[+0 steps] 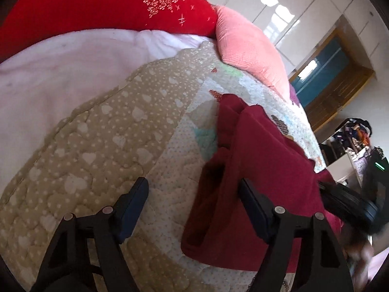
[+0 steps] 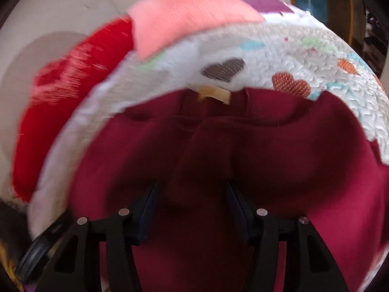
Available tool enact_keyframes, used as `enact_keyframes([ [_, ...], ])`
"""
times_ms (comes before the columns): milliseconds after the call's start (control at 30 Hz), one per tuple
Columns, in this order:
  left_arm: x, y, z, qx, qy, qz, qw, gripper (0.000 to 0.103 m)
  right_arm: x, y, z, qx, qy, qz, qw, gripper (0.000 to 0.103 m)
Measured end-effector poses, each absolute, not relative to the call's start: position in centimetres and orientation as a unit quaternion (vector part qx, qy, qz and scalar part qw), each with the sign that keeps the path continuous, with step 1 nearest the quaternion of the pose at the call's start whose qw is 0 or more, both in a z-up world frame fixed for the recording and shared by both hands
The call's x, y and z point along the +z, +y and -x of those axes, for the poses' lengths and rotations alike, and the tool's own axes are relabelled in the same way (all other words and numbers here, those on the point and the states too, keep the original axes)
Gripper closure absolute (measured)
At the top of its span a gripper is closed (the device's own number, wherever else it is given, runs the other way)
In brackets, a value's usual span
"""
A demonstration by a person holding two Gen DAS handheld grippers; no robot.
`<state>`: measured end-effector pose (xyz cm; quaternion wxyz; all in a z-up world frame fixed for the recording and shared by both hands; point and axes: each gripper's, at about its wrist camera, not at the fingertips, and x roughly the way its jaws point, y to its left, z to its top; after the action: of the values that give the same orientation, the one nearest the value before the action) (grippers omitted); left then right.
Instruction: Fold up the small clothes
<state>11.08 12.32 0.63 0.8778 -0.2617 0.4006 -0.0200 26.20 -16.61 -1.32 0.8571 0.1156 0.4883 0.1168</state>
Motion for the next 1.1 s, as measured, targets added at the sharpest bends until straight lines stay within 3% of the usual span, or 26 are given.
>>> enact_keyframes([
  [100,0.4,12.6,-11.1,-0.046,0.389,0.280,0.876,0.016,-0.7,-14.9,-27.0,0.098,0.494,-0.068,0.861,0.039],
  [233,0.2,12.6,-11.6,-0.075,0.388,0.304,0.867,0.014,3.2,-13.3,-26.0,0.141,0.467,-0.051,0.871,0.039],
  [267,0.1,12.6,-11.7,-0.082,0.389,0.312,0.863,0.023,4.1,-12.5,-26.0,0.166,0.467,-0.064,0.866,0.039],
  [300,0.0,12.7,-11.9,-0.092,0.391,0.323,0.857,0.052,4.5,-11.5,-25.9,0.187,0.473,-0.075,0.857,0.038],
  [367,-1.4,12.8,-12.6,-0.133,0.414,0.363,0.824,0.084,4.6,-9.1,-26.5,0.231,0.501,-0.090,0.829,0.035],
  [500,-2.5,13.9,-12.5,-0.155,0.406,0.418,0.797,0.087,3.0,-3.3,-28.4,0.244,0.562,-0.042,0.790,0.033],
  [633,-2.5,13.6,-12.4,-0.156,0.405,0.417,0.798,0.087,1.1,1.0,-30.3,0.188,0.594,0.041,0.781,0.025],
  [767,-2.3,13.5,-12.4,-0.156,0.405,0.420,0.797,0.087,-0.5,3.9,-30.7,0.143,0.603,0.129,0.774,0.023],
  [900,-1.6,13.6,-11.7,-0.149,0.403,0.401,0.809,0.087,-2.5,5.5,-30.1,0.114,0.594,0.213,0.768,0.031],
  [967,-1.2,13.7,-11.2,-0.146,0.400,0.394,0.815,0.088,-2.6,5.6,-29.5,0.106,0.575,0.237,0.776,0.045],
  [1033,-0.8,13.9,-10.6,-0.145,0.393,0.390,0.820,0.088,-1.8,4.7,-28.9,0.110,0.561,0.232,0.787,0.077],
  [1100,-0.2,14.1,-9.6,-0.146,0.380,0.388,0.827,0.084,-0.5,3.4,-28.3,0.123,0.548,0.206,0.801,0.084],
])
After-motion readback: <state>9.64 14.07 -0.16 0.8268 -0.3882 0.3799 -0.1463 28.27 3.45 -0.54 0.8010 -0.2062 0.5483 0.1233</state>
